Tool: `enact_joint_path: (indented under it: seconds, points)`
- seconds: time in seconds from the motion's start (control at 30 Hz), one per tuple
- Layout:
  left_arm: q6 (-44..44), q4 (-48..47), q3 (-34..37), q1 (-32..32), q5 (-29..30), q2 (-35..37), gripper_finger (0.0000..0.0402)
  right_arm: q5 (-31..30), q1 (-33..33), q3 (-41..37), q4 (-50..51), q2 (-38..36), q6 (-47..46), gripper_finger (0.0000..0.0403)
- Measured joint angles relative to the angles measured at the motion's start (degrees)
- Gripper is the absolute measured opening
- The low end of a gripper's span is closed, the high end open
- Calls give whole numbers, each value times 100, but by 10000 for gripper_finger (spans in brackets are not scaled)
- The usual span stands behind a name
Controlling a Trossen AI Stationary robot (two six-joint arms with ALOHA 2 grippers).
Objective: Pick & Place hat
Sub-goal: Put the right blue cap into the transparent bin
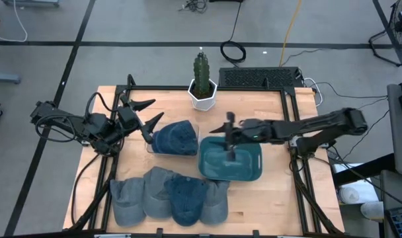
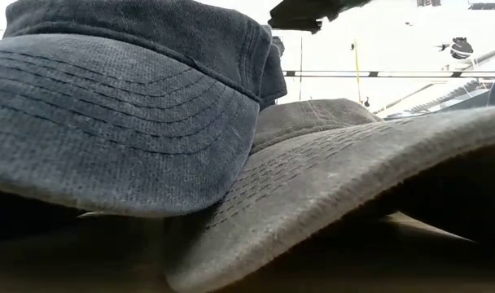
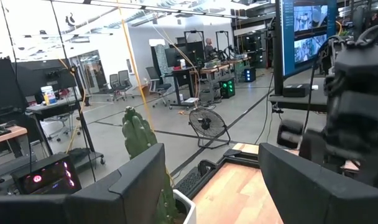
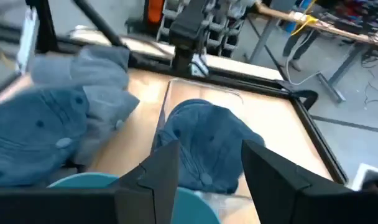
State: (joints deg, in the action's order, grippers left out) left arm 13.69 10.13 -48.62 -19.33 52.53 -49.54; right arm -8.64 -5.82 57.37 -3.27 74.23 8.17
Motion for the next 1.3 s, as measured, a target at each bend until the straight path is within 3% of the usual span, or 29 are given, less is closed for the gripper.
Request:
enact_joint_path:
  seconds: [0.17, 0.4, 0.5, 0.67, 0.77, 0.83, 0.97, 1.1, 1.3]
  points:
    - [-60, 18, 0, 0, -12, 0, 269, 133, -37, -1362, -1060, -1282, -153, 160]
    - [-352, -104, 0, 9, -650, 0, 269, 109, -27, -3001, -2423, -2847, -121, 155]
    - [-54, -133, 2, 14, -692, -2, 269, 109, -1, -3190, -2606, -3287, -99, 155]
    - [-133, -211, 2, 10, 326, 0, 269, 102, -1, -3305, -2382, -3613, -84, 155]
    - [-458, -543, 2, 9, 430, -14, 269, 102, -1, -3306, -2336, -3648, 8, 155]
    - [-822, -778, 2, 28, 336, -80, 269, 102, -1, -3306, -2311, -3639, 47, 155]
    - [-1021, -1593, 2, 92, -858, -277, 260, 102, -1, -3306, -2323, -3632, 65, 155]
    - [-1618, -2173, -44, 349, -1512, -810, 202, 101, -1, -3304, -2364, -3632, 65, 155]
    - [-2269, -3163, -83, 955, -1855, -1670, 30, 100, -1, -3304, -2389, -3630, 50, 155]
